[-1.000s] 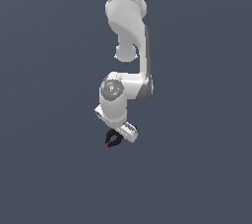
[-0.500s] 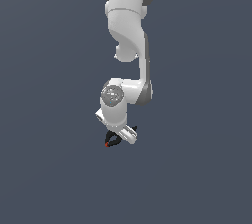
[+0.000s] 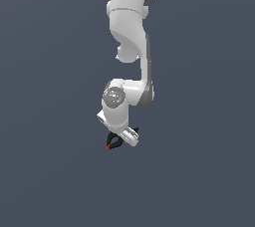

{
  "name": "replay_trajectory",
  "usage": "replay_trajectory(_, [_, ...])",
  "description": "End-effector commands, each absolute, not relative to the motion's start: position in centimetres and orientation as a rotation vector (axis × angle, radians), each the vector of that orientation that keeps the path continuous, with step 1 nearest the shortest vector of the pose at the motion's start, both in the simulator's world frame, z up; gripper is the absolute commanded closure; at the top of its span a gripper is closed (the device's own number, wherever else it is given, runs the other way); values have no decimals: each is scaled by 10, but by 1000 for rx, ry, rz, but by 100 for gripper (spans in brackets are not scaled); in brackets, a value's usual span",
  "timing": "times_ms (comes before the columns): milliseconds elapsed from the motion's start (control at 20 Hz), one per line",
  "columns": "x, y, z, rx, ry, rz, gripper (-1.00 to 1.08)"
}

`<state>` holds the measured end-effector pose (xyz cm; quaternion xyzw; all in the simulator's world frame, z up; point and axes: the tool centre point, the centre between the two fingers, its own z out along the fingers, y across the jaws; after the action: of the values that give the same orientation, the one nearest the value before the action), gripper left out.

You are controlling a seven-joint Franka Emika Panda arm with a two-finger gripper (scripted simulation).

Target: Pick up the object and move it to a goal position.

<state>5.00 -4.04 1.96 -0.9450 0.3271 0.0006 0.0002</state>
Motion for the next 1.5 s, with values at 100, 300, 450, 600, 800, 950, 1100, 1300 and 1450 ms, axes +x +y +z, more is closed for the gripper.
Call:
replay_trajectory(100, [50, -42, 24, -2968, 1028, 1, 108])
replay_trajectory(300, [48, -47, 37, -2968, 1028, 2, 108])
replay_trajectory(450, [46, -52, 54, -2968, 1028, 2, 108])
replay_trajectory(600, [44, -60, 76, -2968, 1028, 2, 108])
replay_trajectory(800, [39, -74, 115, -2967, 1028, 2, 108])
replay_trajectory(950, [35, -87, 149, -2966, 1029, 2, 108])
replay_trajectory(1100, [31, -99, 184, -2966, 1030, 2, 108])
replay_trajectory(1300, [27, -116, 230, -2966, 1030, 2, 108])
replay_trajectory(1450, [23, -128, 265, -2966, 1032, 2, 108])
